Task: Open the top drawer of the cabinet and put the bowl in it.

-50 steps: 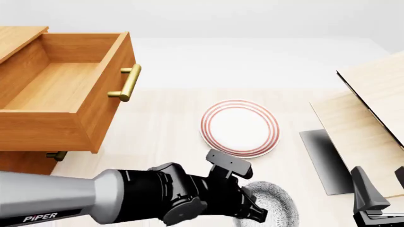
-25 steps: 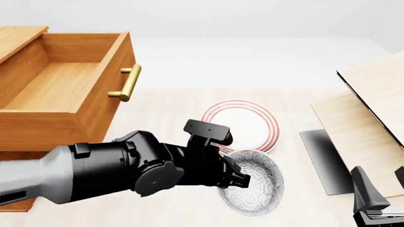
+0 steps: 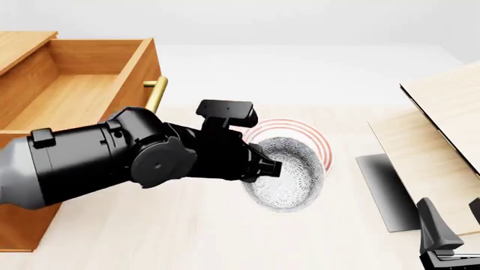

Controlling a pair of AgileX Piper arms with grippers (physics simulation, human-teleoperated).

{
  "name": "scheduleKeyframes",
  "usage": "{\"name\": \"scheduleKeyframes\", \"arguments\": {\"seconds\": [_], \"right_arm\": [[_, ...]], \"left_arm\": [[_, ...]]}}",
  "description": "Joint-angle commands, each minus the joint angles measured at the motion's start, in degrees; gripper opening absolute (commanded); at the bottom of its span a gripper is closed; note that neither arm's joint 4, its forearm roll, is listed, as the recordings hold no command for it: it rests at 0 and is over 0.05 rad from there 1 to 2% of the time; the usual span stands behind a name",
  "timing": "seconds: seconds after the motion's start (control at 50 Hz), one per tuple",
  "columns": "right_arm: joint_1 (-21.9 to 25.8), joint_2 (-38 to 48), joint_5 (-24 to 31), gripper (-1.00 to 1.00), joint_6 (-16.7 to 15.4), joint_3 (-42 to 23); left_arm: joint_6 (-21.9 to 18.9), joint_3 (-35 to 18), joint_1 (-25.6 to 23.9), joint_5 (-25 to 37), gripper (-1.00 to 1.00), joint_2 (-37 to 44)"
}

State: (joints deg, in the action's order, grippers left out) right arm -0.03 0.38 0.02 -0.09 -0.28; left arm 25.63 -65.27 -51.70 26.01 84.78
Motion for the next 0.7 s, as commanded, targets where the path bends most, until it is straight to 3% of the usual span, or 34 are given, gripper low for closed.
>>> {"name": "scheduleKeyframes", "arguments": {"seconds": [0.02, 0.7], "right_arm": [[0.0, 0.0, 0.0, 1.0, 0.0, 0.0], [0.0, 0.0, 0.0, 1.0, 0.0, 0.0]], "left_arm": [[-1.6, -5.2, 2.3, 4.6, -1.0, -0.2], [-5.8, -34.1, 8.6, 21.9, -1.0, 7.7]]}}
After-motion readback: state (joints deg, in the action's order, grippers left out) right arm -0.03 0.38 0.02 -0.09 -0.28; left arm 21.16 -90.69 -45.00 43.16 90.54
